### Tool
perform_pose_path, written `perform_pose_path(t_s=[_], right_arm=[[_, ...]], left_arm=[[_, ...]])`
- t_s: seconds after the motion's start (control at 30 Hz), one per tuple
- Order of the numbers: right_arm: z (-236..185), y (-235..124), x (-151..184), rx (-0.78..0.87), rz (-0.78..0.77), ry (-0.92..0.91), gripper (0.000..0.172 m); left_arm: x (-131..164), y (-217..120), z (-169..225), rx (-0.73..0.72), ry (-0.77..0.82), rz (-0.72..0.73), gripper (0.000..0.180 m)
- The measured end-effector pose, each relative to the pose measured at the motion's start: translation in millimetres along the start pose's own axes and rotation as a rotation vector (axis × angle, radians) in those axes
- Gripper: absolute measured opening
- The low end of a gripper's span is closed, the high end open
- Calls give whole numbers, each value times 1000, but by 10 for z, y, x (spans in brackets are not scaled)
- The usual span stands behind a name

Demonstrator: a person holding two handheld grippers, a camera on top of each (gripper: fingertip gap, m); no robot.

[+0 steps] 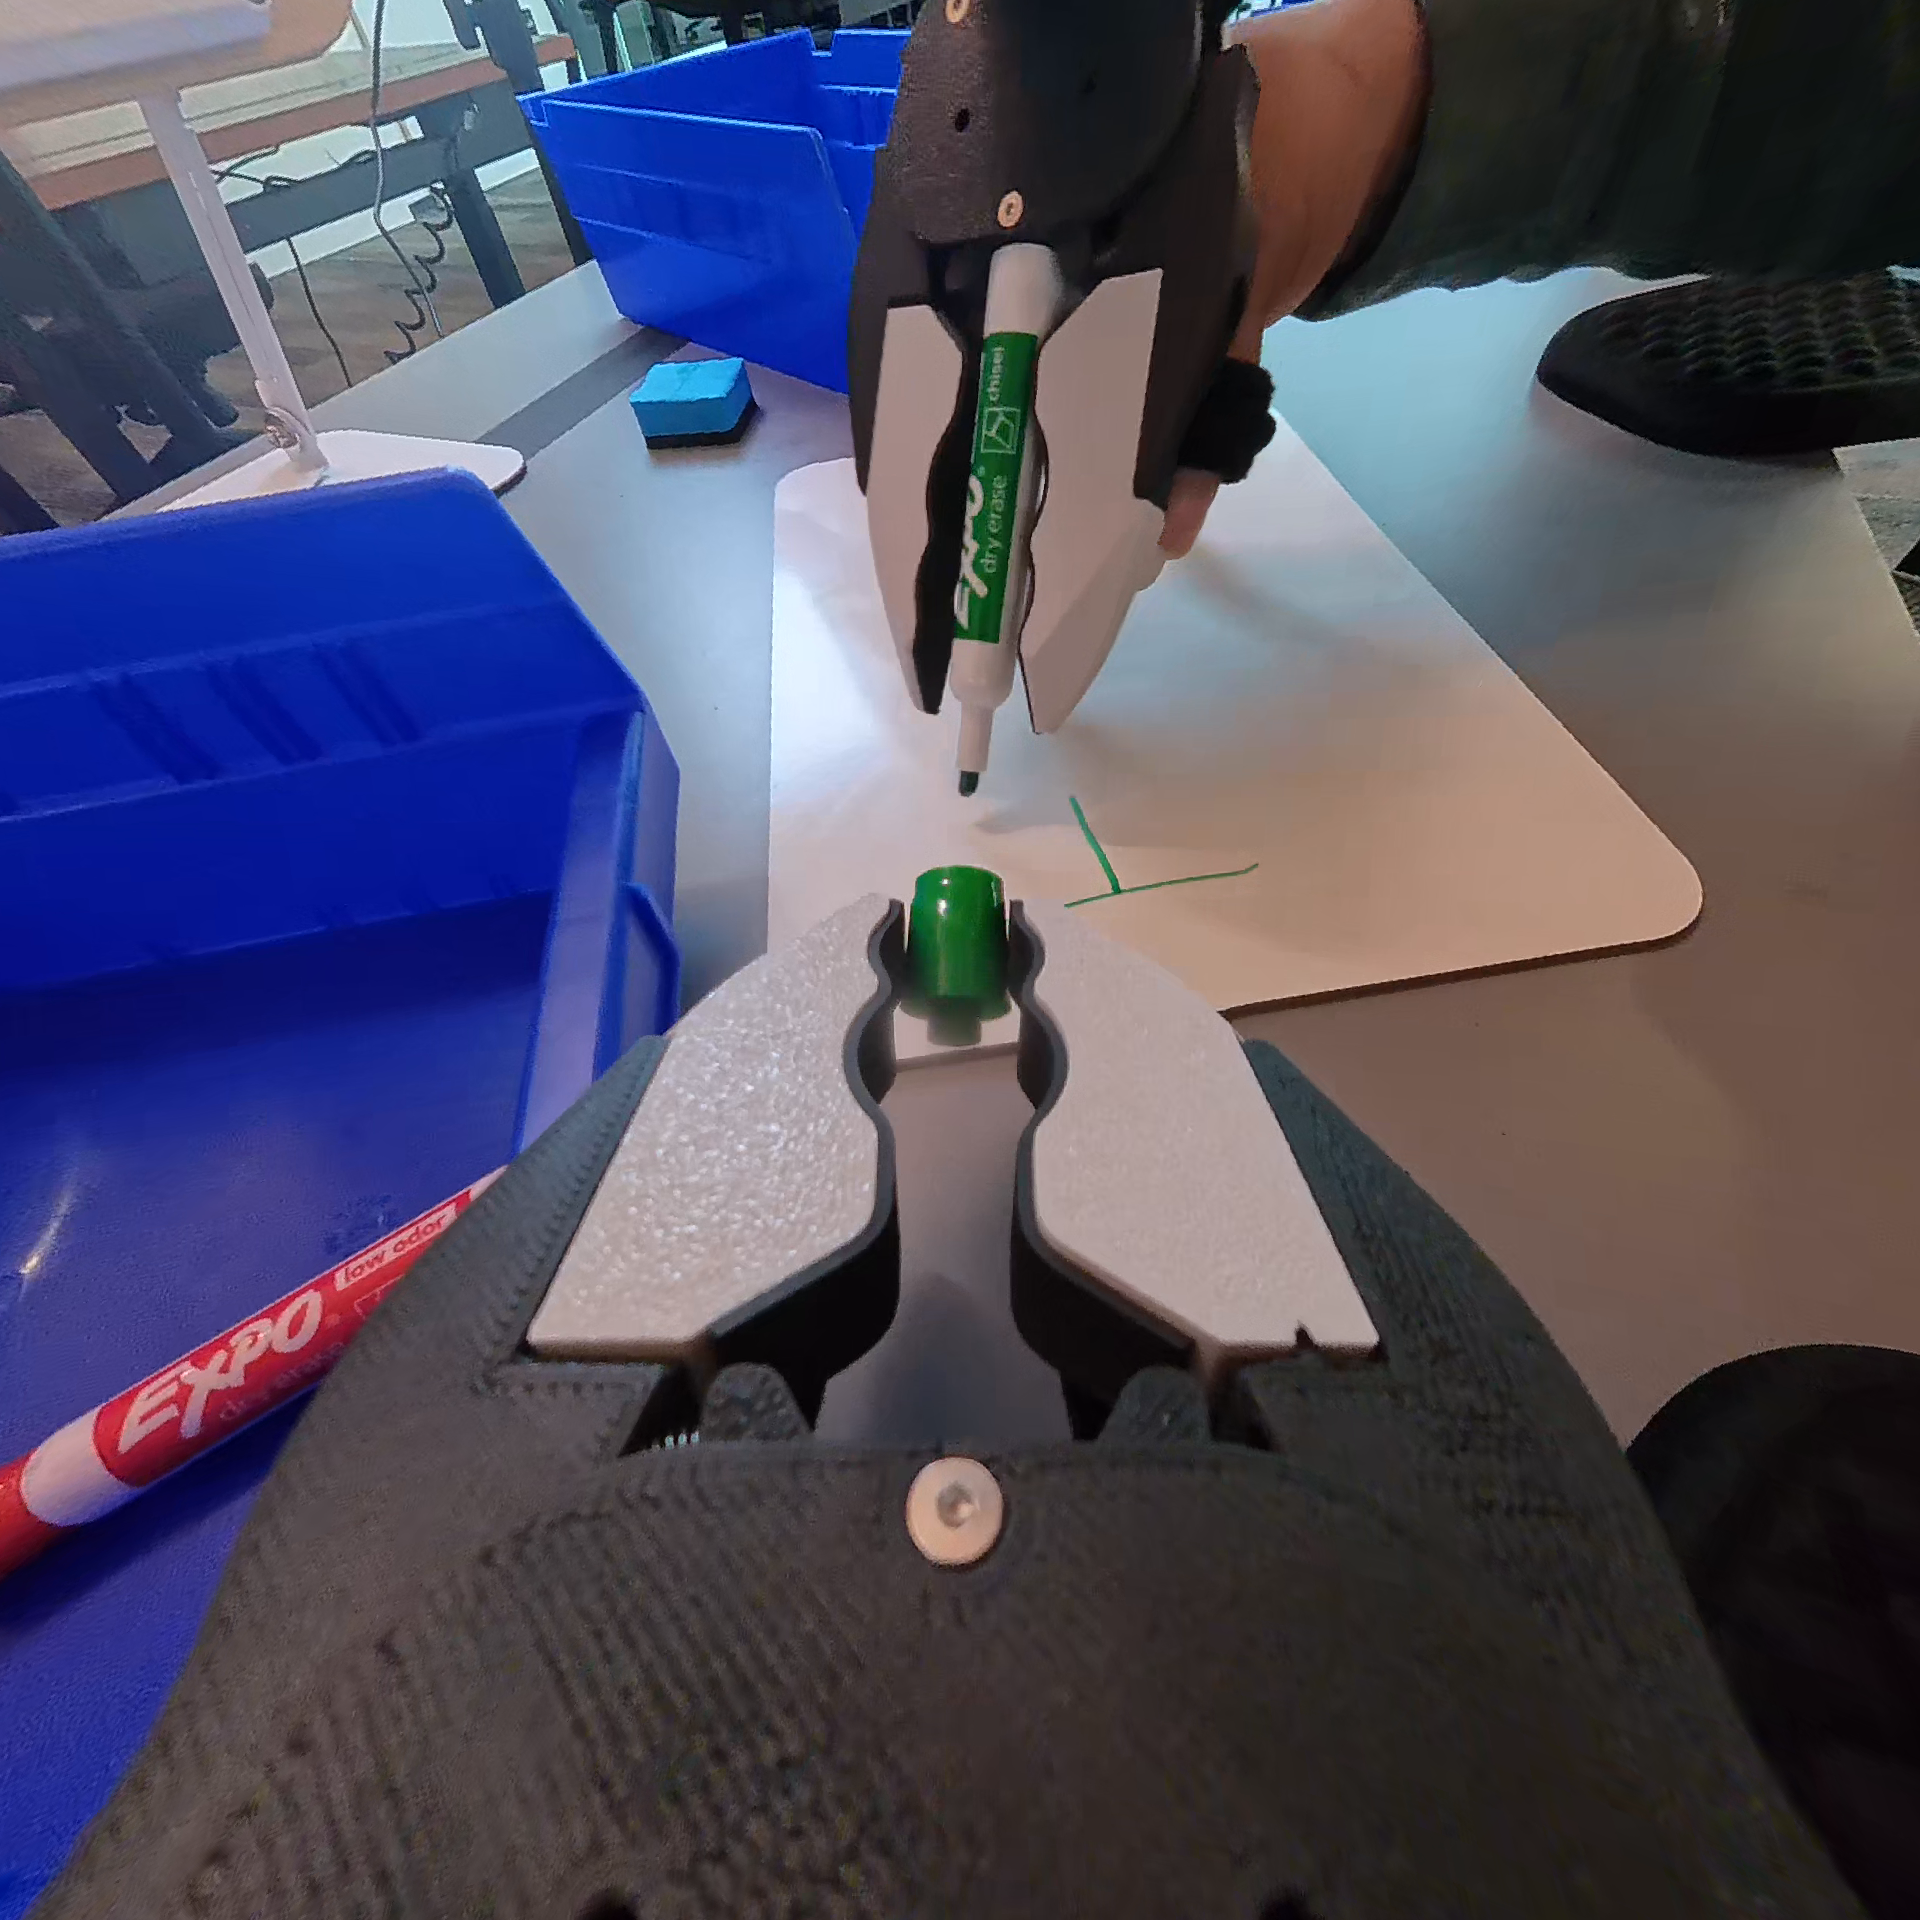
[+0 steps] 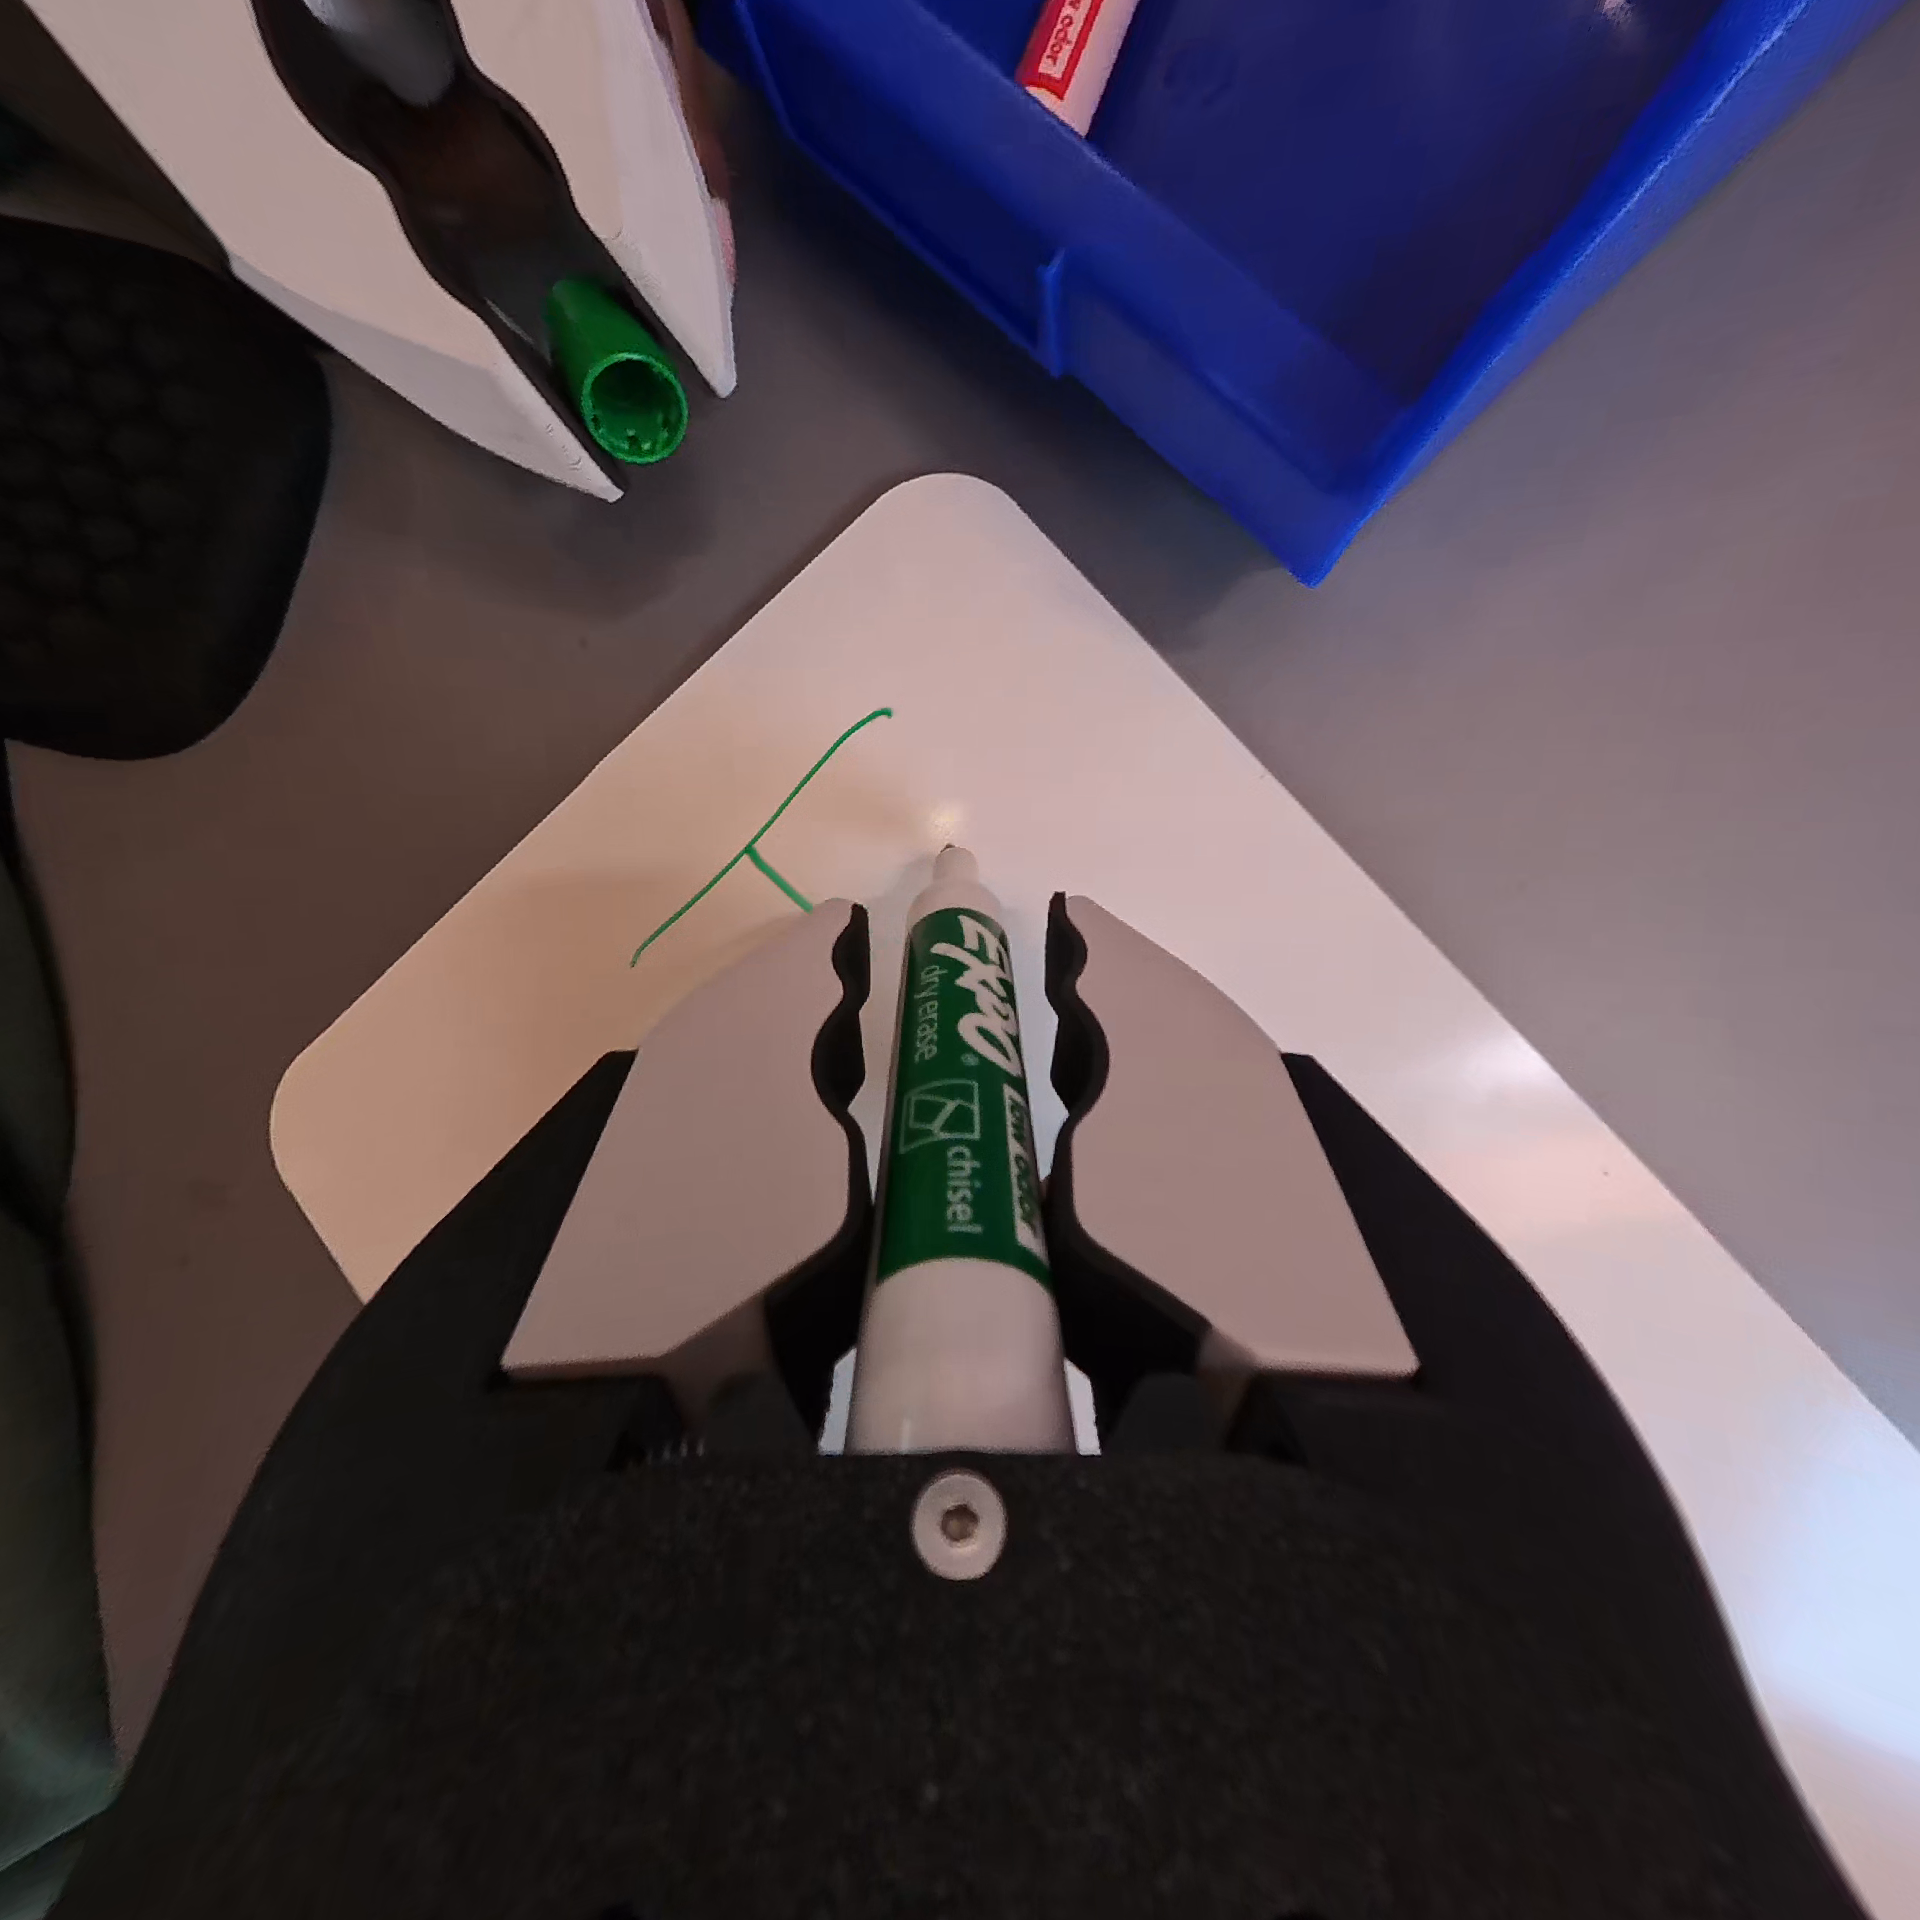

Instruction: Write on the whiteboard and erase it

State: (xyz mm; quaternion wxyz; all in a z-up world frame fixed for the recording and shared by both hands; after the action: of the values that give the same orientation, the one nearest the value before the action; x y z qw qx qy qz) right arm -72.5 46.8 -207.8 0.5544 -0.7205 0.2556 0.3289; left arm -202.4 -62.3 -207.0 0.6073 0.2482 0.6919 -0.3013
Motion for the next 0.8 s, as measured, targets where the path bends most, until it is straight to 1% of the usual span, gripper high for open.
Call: perform_pose_path(t_s=[0.23, 0.27, 0.3, 0.43, 0.57, 0.8], right_arm=[[52, 76, -16, -2, -15, -1, 33], [58, 83, -11, -2, -19, 0, 36], [63, 88, -5, -2, -24, 1, 33], [38, 73, 23, -13, -34, 8, 33], [-59, -2, 106, -32, -46, 23, 33], [-345, -182, 314, -71, -75, 37, 33]], left_arm=[[4, 1, 2, 3, 1, -4, 19], [5, 1, 3, 3, 2, -5, 19], [6, 2, 4, 4, 2, -6, 19], [8, 3, 6, 5, 4, -9, 19], [10, 3, 7, 4, 7, -10, 19], [15, 6, 9, 5, 8, -13, 19]])
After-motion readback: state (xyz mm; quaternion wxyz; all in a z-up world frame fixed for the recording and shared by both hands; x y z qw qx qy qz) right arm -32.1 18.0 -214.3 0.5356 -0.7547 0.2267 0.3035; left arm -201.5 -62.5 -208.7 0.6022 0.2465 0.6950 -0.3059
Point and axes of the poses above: each gripper's, where its closed fingertips meet, y out along the fingers, x out of its underside, z = x × y across the jaws, the point moved 6 cm from there along -y, back along the fingers, and after that the axes turned 14 degrees about z, right-handed, at the moved point
